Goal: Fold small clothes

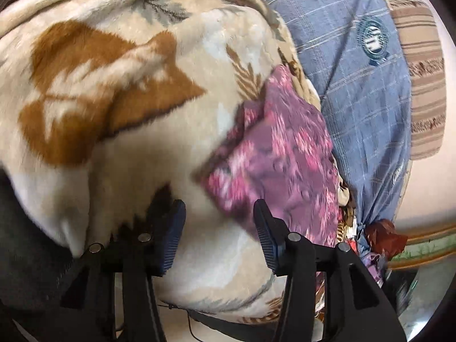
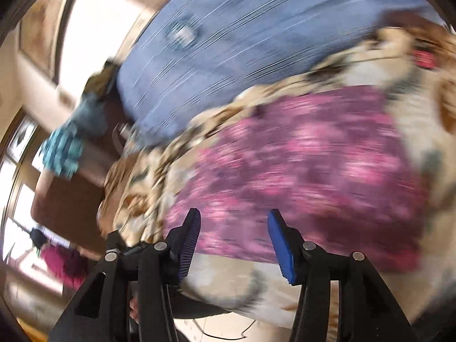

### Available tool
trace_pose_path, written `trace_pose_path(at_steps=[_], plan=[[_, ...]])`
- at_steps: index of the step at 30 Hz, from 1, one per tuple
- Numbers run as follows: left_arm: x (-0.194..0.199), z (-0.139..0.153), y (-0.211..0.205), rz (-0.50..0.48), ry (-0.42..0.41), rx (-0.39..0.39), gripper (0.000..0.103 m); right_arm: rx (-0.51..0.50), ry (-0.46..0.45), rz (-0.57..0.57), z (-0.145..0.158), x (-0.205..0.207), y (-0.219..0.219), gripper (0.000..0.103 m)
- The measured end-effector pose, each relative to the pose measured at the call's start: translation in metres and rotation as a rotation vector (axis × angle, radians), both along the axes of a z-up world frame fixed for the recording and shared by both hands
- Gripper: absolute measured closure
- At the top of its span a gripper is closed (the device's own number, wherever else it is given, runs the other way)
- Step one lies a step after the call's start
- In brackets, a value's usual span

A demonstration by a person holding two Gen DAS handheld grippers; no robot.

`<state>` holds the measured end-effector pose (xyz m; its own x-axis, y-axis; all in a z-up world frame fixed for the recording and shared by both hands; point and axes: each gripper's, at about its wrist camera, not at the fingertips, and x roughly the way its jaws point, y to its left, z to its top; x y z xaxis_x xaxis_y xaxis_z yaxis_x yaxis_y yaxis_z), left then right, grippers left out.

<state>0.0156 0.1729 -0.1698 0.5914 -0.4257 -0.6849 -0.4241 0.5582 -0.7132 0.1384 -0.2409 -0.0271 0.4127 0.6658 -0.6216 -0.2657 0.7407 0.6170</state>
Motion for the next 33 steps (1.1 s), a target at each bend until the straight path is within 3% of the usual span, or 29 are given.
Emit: trace_pose_path(at_steps=[7,9,13,15,18,21,25,28,30,33], plan=[[0.010,0.000,-0.004,0.022,-0.042,-0.060,0.053,0.002,0.064,0.139,-0.030,0.030,0.101,0.047],[0.016,-0.009,-0.005,0.057,-0.016,-0.111,0.053,-0.011,0.093,0.182,-0.043,0.039,0.134,0.047],[0.024,-0.018,-0.013,0.131,-0.040,-0.235,0.053,-0.048,0.157,0.272,-0.054,0.053,0.174,0.047],[0.030,-0.024,-0.017,0.117,-0.067,-0.275,0.054,-0.071,0.168,0.302,-0.058,0.060,0.187,0.047],[0.030,-0.028,-0.010,0.125,-0.046,-0.257,0.086,-0.084,0.228,0.319,-0.071,0.071,0.191,0.047],[0.034,-0.031,-0.009,0.134,-0.057,-0.281,0.087,-0.051,0.282,0.352,-0.073,0.081,0.192,0.047],[0.037,-0.017,-0.022,0.132,-0.064,-0.178,0.087,-0.146,0.334,0.416,-0.070,0.097,0.210,0.047],[0.034,0.013,-0.038,0.080,-0.137,0.016,0.094,-0.268,0.404,0.458,-0.075,0.115,0.239,0.047],[0.034,0.036,-0.058,0.013,-0.191,0.176,0.094,-0.277,0.412,0.531,-0.070,0.119,0.257,0.047],[0.031,0.050,-0.076,-0.030,-0.221,0.308,0.094,-0.293,0.401,0.658,-0.060,0.120,0.276,0.047]])
